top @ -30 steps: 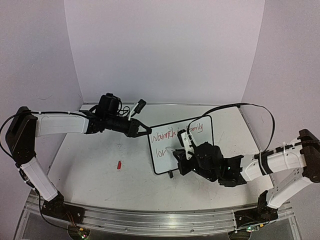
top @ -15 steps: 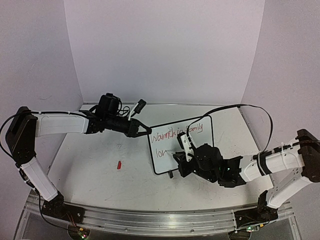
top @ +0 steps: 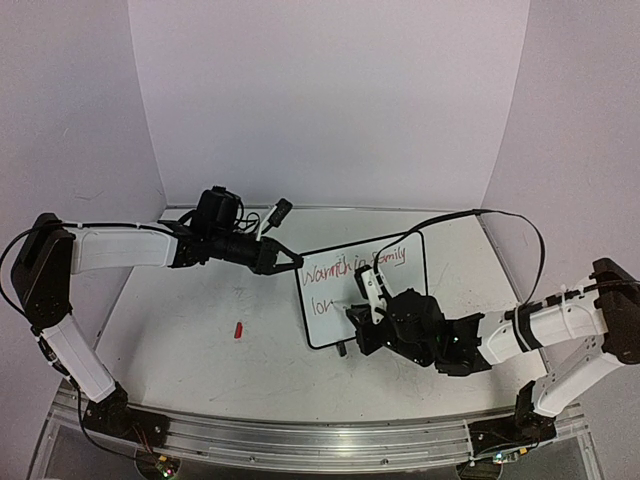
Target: Write a sentence on the whiteboard
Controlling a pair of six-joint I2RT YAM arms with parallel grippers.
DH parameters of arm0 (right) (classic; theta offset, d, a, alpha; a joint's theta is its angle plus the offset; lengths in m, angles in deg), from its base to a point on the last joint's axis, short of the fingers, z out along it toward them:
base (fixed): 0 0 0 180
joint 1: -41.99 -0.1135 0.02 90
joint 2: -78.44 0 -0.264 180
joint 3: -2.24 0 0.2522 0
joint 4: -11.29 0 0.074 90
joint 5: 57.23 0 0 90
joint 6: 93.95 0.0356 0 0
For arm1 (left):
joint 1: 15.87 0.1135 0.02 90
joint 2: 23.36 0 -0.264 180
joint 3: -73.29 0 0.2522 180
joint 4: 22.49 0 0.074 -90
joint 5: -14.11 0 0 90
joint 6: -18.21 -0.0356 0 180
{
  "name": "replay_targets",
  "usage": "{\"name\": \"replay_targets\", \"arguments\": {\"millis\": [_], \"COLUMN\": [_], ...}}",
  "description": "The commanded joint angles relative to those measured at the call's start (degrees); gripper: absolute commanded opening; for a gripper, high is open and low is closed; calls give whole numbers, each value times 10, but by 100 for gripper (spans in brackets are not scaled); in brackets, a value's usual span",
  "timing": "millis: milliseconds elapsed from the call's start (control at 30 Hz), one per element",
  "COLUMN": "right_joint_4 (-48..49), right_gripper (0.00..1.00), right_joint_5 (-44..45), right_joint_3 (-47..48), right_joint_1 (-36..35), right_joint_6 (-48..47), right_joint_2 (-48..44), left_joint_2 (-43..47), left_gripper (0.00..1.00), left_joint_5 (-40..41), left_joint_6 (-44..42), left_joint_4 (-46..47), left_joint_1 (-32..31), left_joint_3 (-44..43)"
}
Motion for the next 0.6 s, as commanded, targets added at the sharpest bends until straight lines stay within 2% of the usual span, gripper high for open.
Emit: {"name": "replay_targets", "arguments": {"millis": [0,567], "right_joint_4": [-14,8], "right_gripper": [0,0], "right_joint_5": [38,54], "right_joint_3": [1,-6], "right_joint_1": [2,7], "right_joint_6": [17,14], "right_joint_2": [-2,-30], "left_joint_2": [27,28], "left_gripper": [0,0], "left_joint_5": [-8,-7], "left_joint_6": [-8,-8], "left_joint_4": [6,5], "left_joint_1": [-3,-3], "left_joint_3": [-6,-6]}}
